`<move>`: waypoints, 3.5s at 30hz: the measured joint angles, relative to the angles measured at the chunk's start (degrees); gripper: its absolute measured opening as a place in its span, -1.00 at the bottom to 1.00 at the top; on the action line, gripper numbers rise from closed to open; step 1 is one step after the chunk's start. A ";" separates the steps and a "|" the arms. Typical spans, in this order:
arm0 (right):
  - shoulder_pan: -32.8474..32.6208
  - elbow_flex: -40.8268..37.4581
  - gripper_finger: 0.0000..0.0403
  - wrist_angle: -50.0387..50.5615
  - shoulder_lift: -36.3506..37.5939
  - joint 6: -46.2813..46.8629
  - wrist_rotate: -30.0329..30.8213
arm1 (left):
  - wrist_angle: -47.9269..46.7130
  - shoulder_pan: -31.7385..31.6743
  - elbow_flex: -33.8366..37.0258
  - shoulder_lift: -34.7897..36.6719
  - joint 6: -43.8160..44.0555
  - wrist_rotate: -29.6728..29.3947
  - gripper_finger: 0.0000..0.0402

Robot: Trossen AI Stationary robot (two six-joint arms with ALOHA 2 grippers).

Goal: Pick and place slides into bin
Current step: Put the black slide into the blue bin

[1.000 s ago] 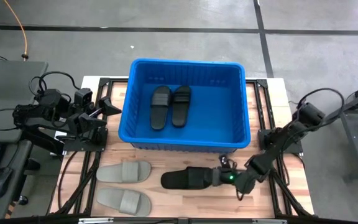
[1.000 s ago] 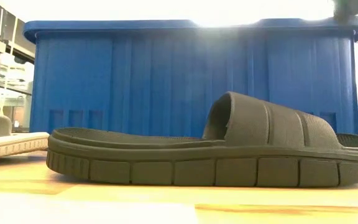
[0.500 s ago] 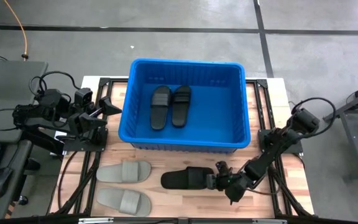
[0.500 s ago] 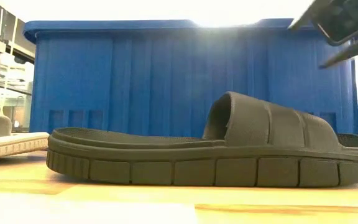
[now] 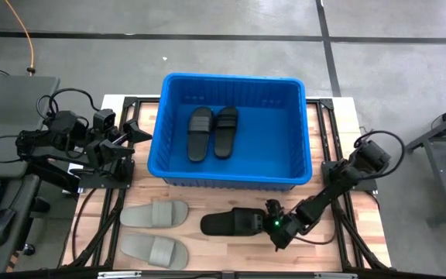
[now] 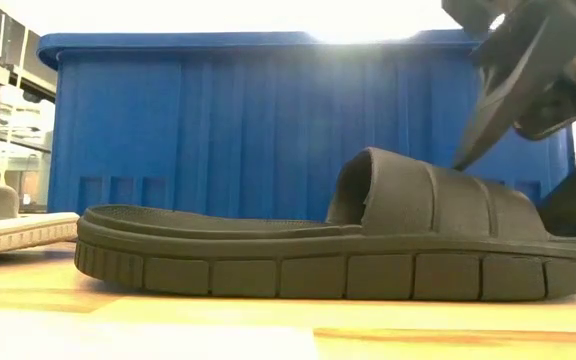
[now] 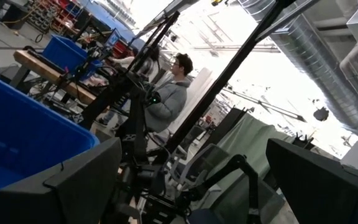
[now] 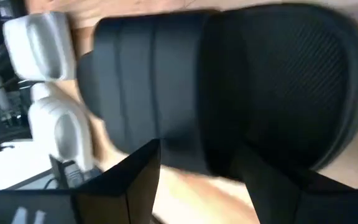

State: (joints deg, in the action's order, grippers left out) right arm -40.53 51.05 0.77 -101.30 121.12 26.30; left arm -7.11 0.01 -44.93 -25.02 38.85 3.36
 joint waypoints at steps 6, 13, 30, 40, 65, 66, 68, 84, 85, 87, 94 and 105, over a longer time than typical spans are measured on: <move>0.92 0.00 0.00 -1.92 -0.80 -2.99 1.55 | -0.01 0.00 0.00 0.00 0.00 0.00 0.95; 3.21 0.02 -0.37 -5.30 -0.80 -9.40 1.31 | -0.23 0.00 0.00 0.00 0.00 0.00 0.95; 0.88 0.04 -1.00 -15.32 -0.74 -13.95 1.81 | -0.25 0.00 0.00 0.00 0.02 -1.42 0.95; -7.83 3.71 -1.00 -15.76 -0.72 -11.27 12.88 | -0.28 0.00 0.00 0.00 0.26 -1.38 0.95; 1.05 45.72 -1.00 33.97 -0.50 -40.27 8.14 | -11.83 0.00 -0.02 -8.15 4.75 16.50 0.95; 1.52 47.49 -1.00 36.27 -0.50 -41.19 8.12 | -12.76 0.00 -0.02 -8.66 4.24 16.70 0.95; 2.55 50.55 -1.00 40.38 -0.50 -43.00 8.00 | -13.64 0.00 -0.02 -9.71 3.32 16.73 0.95; 13.39 61.77 -1.00 48.86 -0.50 -58.08 -0.85 | -9.00 0.00 -0.02 -19.97 -1.40 20.68 0.95; 13.82 61.77 -1.00 48.23 -0.50 -58.44 -1.56 | -8.81 0.00 -0.02 -20.31 -1.60 20.67 0.95; 14.39 61.76 -1.00 47.04 -0.50 -60.03 -2.21 | -8.84 0.00 -0.02 -21.11 -2.94 20.65 0.95; 15.88 61.81 -1.00 39.82 -0.51 -66.12 -3.94 | -9.24 0.00 -0.01 -24.49 -5.33 21.14 0.95; 17.64 61.57 -1.00 39.54 -0.52 -67.65 -4.09 | -8.85 0.00 -0.02 -27.42 -8.71 25.84 0.04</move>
State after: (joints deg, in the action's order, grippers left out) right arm -22.88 112.62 40.31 -101.82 53.47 22.21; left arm -15.95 0.01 -44.94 -52.43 30.14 29.20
